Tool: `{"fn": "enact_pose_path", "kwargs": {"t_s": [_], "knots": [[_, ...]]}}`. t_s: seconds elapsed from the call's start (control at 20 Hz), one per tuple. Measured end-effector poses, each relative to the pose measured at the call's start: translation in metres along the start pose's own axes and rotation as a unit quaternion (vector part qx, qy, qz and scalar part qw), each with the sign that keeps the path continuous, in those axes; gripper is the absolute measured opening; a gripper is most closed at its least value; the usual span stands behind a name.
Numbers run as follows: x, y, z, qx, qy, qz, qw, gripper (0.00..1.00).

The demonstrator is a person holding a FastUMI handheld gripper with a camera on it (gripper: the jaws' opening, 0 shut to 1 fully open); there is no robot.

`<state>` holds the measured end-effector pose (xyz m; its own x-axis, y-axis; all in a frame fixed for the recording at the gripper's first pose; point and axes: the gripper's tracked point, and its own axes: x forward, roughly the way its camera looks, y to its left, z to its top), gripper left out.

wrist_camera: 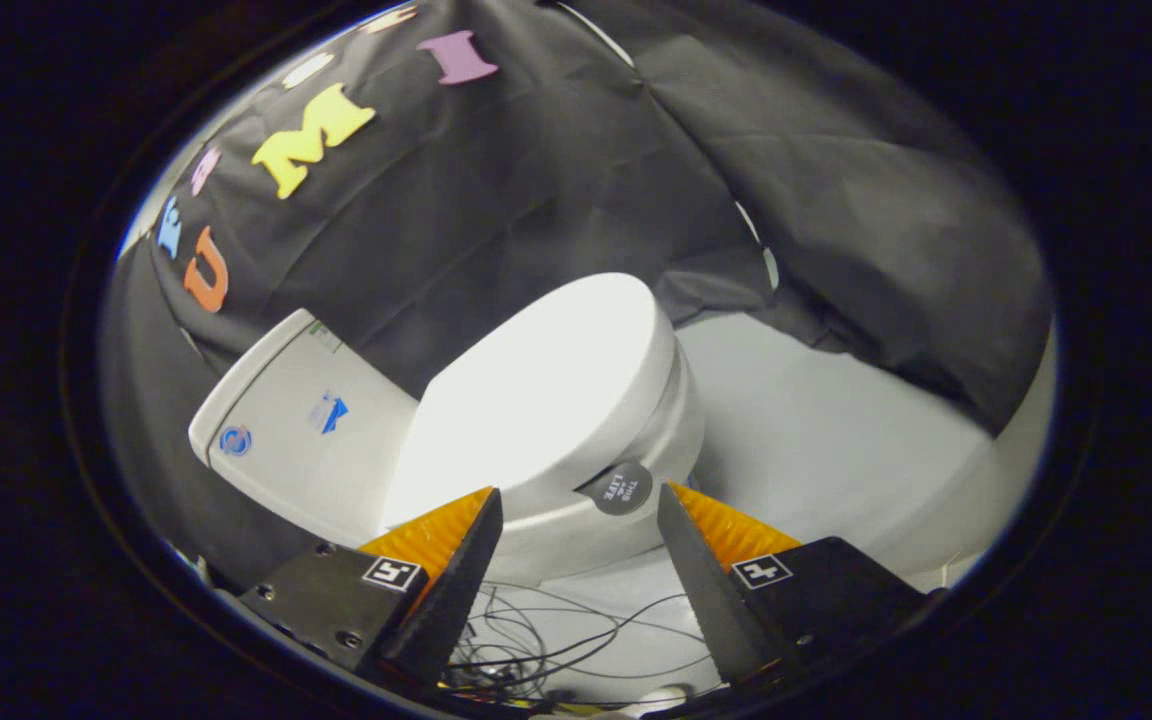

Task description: Open the toilet lid.

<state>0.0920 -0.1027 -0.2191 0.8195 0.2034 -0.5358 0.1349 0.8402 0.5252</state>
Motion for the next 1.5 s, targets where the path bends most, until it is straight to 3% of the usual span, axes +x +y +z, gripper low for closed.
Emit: {"fn": "enact_pose_path", "kwargs": {"t_s": [0.3, 0.6, 0.8, 1.1, 1.35, 1.5], "knots": [[0.02, -0.006, -0.013, 0.074, 0.031, 0.019, 0.997, 1.0], [0.045, -0.021, -0.012, 0.171, 0.048, 0.035, 0.983, 0.98], [0.057, -0.027, -0.009, 0.211, 0.049, 0.043, 0.975, 0.86], [0.067, -0.023, -0.008, 0.215, 0.061, 0.053, 0.973, 0.67], [0.077, -0.018, -0.013, 0.206, 0.073, 0.051, 0.974, 0.38], [0.075, -0.019, -0.013, 0.224, 0.074, 0.06, 0.97, 0.28]]}}
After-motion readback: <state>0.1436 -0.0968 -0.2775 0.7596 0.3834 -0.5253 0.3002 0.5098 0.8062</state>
